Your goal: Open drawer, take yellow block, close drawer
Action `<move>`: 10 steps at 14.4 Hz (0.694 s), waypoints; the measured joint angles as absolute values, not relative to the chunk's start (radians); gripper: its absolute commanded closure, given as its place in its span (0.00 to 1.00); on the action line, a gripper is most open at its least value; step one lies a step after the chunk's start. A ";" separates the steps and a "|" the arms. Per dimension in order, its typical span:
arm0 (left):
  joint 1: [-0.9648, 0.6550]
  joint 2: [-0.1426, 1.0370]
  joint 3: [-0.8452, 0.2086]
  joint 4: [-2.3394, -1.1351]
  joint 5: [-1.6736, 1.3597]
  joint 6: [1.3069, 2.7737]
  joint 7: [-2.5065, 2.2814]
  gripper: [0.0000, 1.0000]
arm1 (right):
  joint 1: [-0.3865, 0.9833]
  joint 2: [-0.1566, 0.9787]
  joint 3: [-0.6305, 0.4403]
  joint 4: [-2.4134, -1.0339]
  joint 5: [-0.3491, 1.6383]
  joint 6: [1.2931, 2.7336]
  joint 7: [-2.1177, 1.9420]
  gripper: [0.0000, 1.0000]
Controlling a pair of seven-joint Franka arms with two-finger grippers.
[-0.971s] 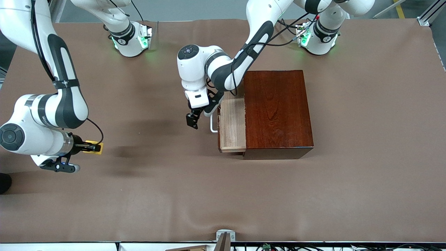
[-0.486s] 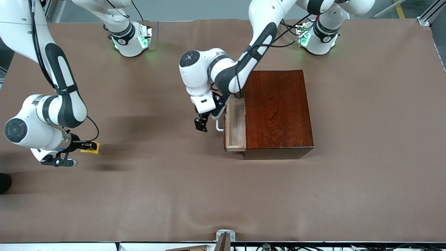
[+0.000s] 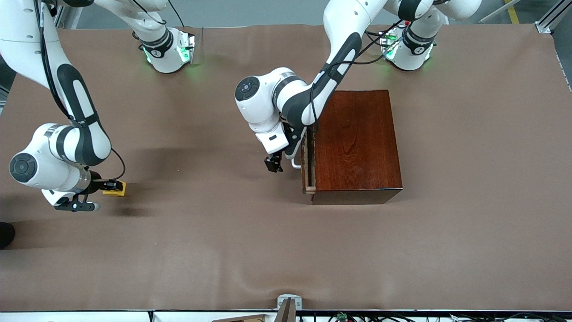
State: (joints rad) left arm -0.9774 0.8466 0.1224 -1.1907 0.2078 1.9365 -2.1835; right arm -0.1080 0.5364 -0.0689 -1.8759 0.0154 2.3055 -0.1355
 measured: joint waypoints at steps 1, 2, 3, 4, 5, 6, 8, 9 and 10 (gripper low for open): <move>-0.976 0.847 0.123 -1.191 0.208 1.915 -2.184 0.00 | -0.108 0.540 -0.068 -1.887 0.015 2.326 -0.136 1.00; -0.973 0.847 0.123 -1.191 0.208 1.901 -2.184 0.00 | -0.108 0.542 -0.065 -1.903 0.015 2.354 -0.136 1.00; -0.969 0.847 0.123 -1.191 0.208 1.893 -2.184 0.00 | -0.108 0.544 -0.063 -1.920 0.015 2.382 -0.136 1.00; -0.964 0.847 0.123 -1.192 0.208 1.884 -2.184 0.00 | -0.108 0.542 -0.062 -1.930 0.015 2.396 -0.136 0.92; -0.961 0.847 0.123 -1.192 0.208 1.875 -2.184 0.00 | -0.108 0.541 -0.062 -1.933 0.015 2.399 -0.136 0.62; -0.959 0.847 0.123 -1.193 0.208 1.869 -2.184 0.00 | -0.108 0.541 -0.062 -1.933 0.015 2.400 -0.136 0.45; -0.955 0.847 0.124 -1.193 0.208 1.862 -2.184 0.00 | -0.108 0.541 -0.062 -1.933 0.015 2.400 -0.136 0.00; -0.952 0.847 0.124 -1.193 0.208 1.860 -2.184 0.00 | -0.108 0.541 -0.062 -1.934 0.015 2.401 -0.136 0.00; -0.950 0.847 0.124 -1.193 0.208 1.859 -2.182 0.00 | -0.108 0.541 -0.061 -1.934 0.015 2.401 -0.136 0.00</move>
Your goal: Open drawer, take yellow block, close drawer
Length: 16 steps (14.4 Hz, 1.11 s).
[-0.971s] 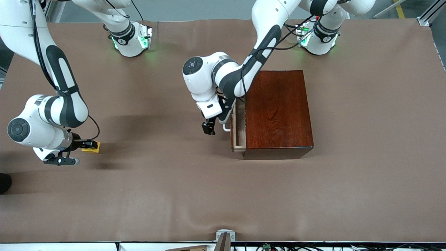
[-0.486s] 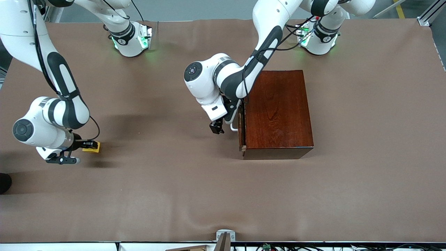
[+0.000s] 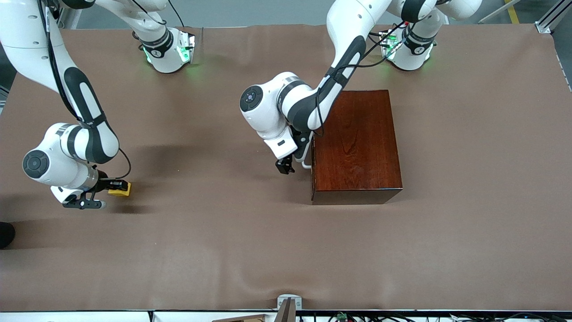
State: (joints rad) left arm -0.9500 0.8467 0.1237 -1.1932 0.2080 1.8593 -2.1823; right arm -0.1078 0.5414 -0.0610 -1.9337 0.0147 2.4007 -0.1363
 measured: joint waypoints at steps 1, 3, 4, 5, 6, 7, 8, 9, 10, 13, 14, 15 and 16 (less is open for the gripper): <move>-0.949 0.847 0.124 -1.193 0.208 1.859 -2.179 0.00 | -0.108 0.541 -0.060 -1.934 0.015 2.401 -0.136 0.00; -0.950 0.847 0.122 -1.193 0.208 1.860 -2.150 0.00 | -0.108 0.541 -0.057 -1.929 0.015 2.405 -0.137 0.00; -0.952 0.847 0.121 -1.192 0.208 1.861 -2.116 0.00 | -0.108 0.539 -0.056 -1.922 0.015 2.406 -0.137 0.00; -0.954 0.846 0.120 -1.189 0.208 1.861 -2.072 0.00 | -0.108 0.535 -0.055 -1.911 0.015 2.402 -0.137 0.00; -0.955 0.843 0.120 -1.184 0.208 1.861 -2.028 0.00 | -0.107 0.527 -0.052 -1.895 0.015 2.380 -0.137 0.00; -0.955 0.837 0.120 -1.180 0.208 1.862 -1.978 0.00 | -0.106 0.520 -0.050 -1.870 0.015 2.335 -0.137 0.00; -0.956 0.830 0.119 -1.179 0.208 1.864 -1.929 0.00 | -0.104 0.511 -0.047 -1.834 0.015 2.273 -0.137 0.00; -0.959 0.822 0.119 -1.179 0.208 1.867 -1.893 0.00 | -0.101 0.503 -0.044 -1.791 0.015 2.203 -0.137 0.00; -0.962 0.812 0.119 -1.178 0.216 1.870 -1.866 0.00 | -0.099 0.496 -0.042 -1.747 0.015 2.140 -0.137 0.00; -0.967 0.755 0.121 -1.172 0.281 1.879 -1.799 0.00 | -0.094 0.482 -0.038 -1.662 0.015 2.052 -0.137 0.00; -0.966 0.730 0.122 -1.172 0.290 1.879 -1.769 0.00 | -0.092 0.476 -0.037 -1.654 0.015 2.049 -0.137 0.00; -0.964 0.705 0.124 -1.172 0.293 1.879 -1.732 0.00 | -0.090 0.471 -0.037 -1.650 0.015 2.049 -0.137 0.00; -0.960 0.680 0.126 -1.172 0.294 1.879 -1.686 0.00 | -0.089 0.467 -0.037 -1.647 0.015 2.048 -0.137 0.00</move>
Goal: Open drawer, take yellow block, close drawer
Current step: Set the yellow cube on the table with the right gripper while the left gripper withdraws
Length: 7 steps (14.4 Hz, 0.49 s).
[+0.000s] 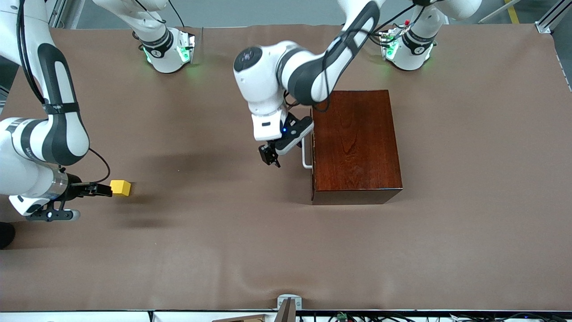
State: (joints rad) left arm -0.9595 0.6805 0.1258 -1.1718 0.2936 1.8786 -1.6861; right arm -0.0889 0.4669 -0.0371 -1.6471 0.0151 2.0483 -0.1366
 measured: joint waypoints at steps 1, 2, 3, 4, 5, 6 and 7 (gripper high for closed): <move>-0.952 0.657 0.128 -1.172 0.294 1.878 -1.638 0.00 | -0.087 0.461 -0.037 -1.644 0.015 2.048 -0.137 0.00; -0.939 0.632 0.130 -1.172 0.294 1.877 -1.591 0.00 | -0.086 0.454 -0.037 -1.640 0.015 2.048 -0.137 0.00; -0.916 0.604 0.131 -1.172 0.294 1.874 -1.538 0.00 | -0.086 0.448 -0.037 -1.633 0.015 2.048 -0.137 0.00; -0.887 0.574 0.131 -1.173 0.294 1.864 -1.484 0.00 | -0.086 0.442 -0.037 -1.622 0.015 2.047 -0.137 0.00; -0.860 0.542 0.130 -1.179 0.294 1.850 -1.439 0.00 | -0.086 0.435 -0.037 -1.607 0.015 2.043 -0.137 0.00; -0.834 0.508 0.129 -1.188 0.292 1.839 -1.392 0.00 | -0.086 0.426 -0.037 -1.592 0.015 2.030 -0.141 0.00; -0.806 0.471 0.129 -1.203 0.281 1.831 -1.327 0.00 | -0.086 0.416 -0.037 -1.575 0.015 2.008 -0.152 0.00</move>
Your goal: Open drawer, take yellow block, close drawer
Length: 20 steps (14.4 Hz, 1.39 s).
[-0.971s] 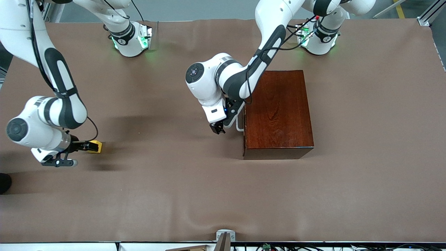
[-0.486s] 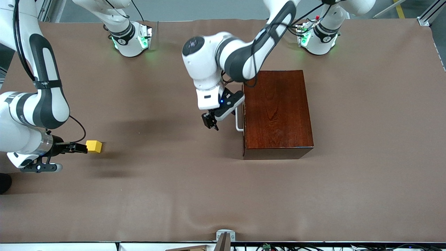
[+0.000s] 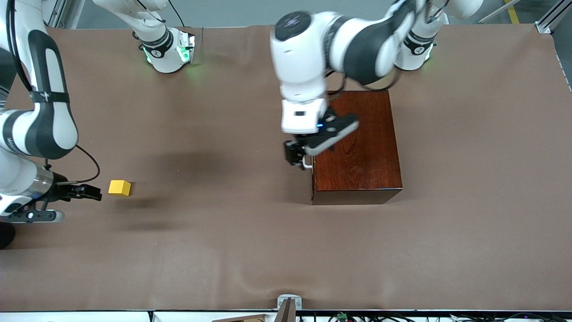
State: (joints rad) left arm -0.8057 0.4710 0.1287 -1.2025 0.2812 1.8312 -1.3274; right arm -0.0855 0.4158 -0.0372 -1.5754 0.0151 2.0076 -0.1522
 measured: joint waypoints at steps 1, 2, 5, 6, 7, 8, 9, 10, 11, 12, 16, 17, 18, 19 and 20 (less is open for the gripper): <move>-0.776 0.434 0.129 -1.221 0.261 1.823 -1.256 0.00 | -0.086 0.405 -0.037 -1.559 0.015 1.983 -0.172 0.00; -0.745 0.398 0.129 -1.241 0.242 1.811 -1.183 0.00 | -0.086 0.395 -0.038 -1.544 0.015 1.958 -0.195 0.00; -0.656 0.316 0.128 -1.282 0.219 1.748 -0.960 0.00 | -0.086 0.360 -0.040 -1.499 0.015 1.882 -0.229 0.00; -0.629 0.297 0.128 -1.288 0.209 1.720 -0.899 0.00 | -0.085 0.344 -0.040 -1.487 0.015 1.857 -0.232 0.00; -0.601 0.280 0.128 -1.291 0.197 1.695 -0.838 0.00 | -0.081 0.324 -0.042 -1.480 0.015 1.833 -0.236 0.00; -0.574 0.264 0.128 -1.293 0.192 1.674 -0.783 0.00 | -0.065 0.303 -0.055 -1.475 0.015 1.808 -0.238 0.00; -0.547 0.249 0.127 -1.295 0.190 1.651 -0.722 0.00 | -0.035 0.280 -0.081 -1.474 0.015 1.789 -0.239 0.00; -0.521 0.235 0.127 -1.296 0.189 1.631 -0.659 0.00 | -0.007 0.257 -0.104 -1.474 0.015 1.776 -0.239 0.00; -0.494 0.222 0.127 -1.297 0.189 1.619 -0.599 0.00 | 0.009 0.237 -0.115 -1.474 0.015 1.764 -0.239 0.00; -0.467 0.211 0.126 -1.298 0.179 1.613 -0.538 0.00 | 0.017 0.220 -0.121 -1.474 0.015 1.750 -0.239 0.00; -0.384 0.184 0.126 -1.314 0.100 1.569 -0.383 0.00 | 0.025 0.168 -0.132 -1.474 0.016 1.712 -0.239 0.00; -0.366 0.170 0.123 -1.332 0.092 1.567 -0.353 0.00 | 0.024 0.156 -0.133 -1.474 0.016 1.697 -0.239 0.00; -0.341 0.151 0.113 -1.358 0.081 1.568 -0.324 0.00 | 0.024 0.144 -0.133 -1.474 0.016 1.675 -0.240 0.00; -0.302 0.127 0.087 -1.392 0.069 1.571 -0.297 0.00 | 0.024 0.131 -0.133 -1.474 0.016 1.644 -0.240 0.00; -0.253 0.100 0.050 -1.431 0.056 1.581 -0.269 0.00 | 0.022 0.116 -0.133 -1.474 0.017 1.614 -0.240 0.00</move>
